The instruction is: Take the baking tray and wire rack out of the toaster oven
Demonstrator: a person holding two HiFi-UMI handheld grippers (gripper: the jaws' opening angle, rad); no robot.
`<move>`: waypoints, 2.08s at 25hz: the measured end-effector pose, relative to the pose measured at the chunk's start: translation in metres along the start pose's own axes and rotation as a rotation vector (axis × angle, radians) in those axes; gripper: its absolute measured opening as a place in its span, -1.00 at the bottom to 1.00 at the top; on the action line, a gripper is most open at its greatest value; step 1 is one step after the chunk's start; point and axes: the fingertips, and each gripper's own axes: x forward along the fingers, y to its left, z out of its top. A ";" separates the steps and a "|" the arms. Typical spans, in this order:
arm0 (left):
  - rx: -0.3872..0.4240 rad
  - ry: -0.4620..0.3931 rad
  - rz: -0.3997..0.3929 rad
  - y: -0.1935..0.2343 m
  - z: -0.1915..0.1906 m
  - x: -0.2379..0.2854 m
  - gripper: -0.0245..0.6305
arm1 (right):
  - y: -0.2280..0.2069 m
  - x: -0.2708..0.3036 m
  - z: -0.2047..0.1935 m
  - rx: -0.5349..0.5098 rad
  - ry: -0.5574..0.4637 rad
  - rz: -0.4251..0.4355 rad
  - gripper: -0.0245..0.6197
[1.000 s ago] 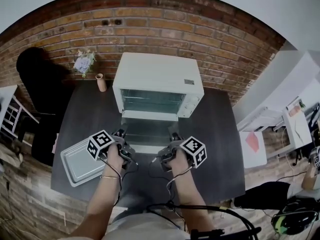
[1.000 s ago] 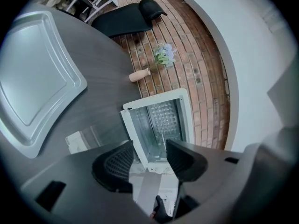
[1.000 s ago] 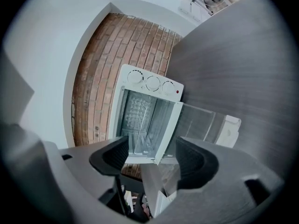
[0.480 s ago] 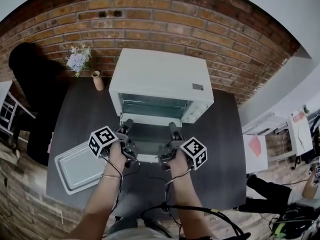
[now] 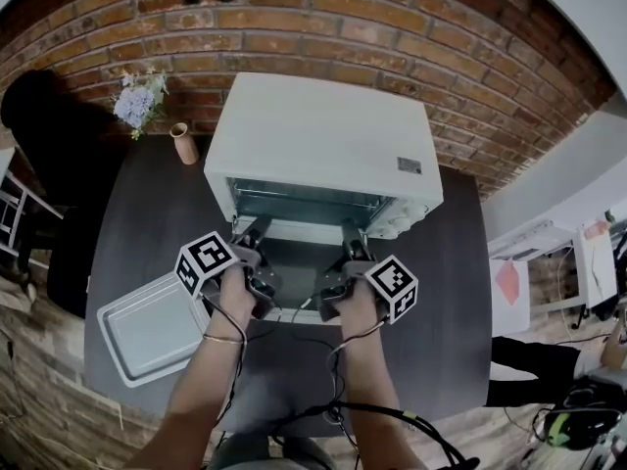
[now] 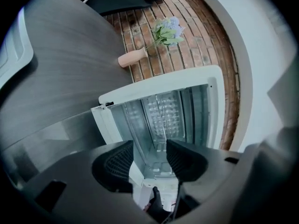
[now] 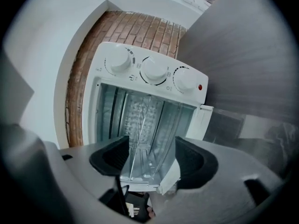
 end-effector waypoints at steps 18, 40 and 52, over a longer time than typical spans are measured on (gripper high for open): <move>-0.023 -0.006 -0.099 -0.022 0.016 0.049 -0.33 | 0.003 0.048 0.023 0.018 -0.021 0.031 -0.02; -0.065 -0.065 -0.174 -0.029 0.044 0.071 -0.33 | 0.010 0.074 0.035 0.027 -0.048 0.036 -0.17; -0.006 -0.077 -0.184 -0.035 0.047 0.072 -0.70 | 0.013 0.080 0.037 0.007 -0.041 0.062 -0.50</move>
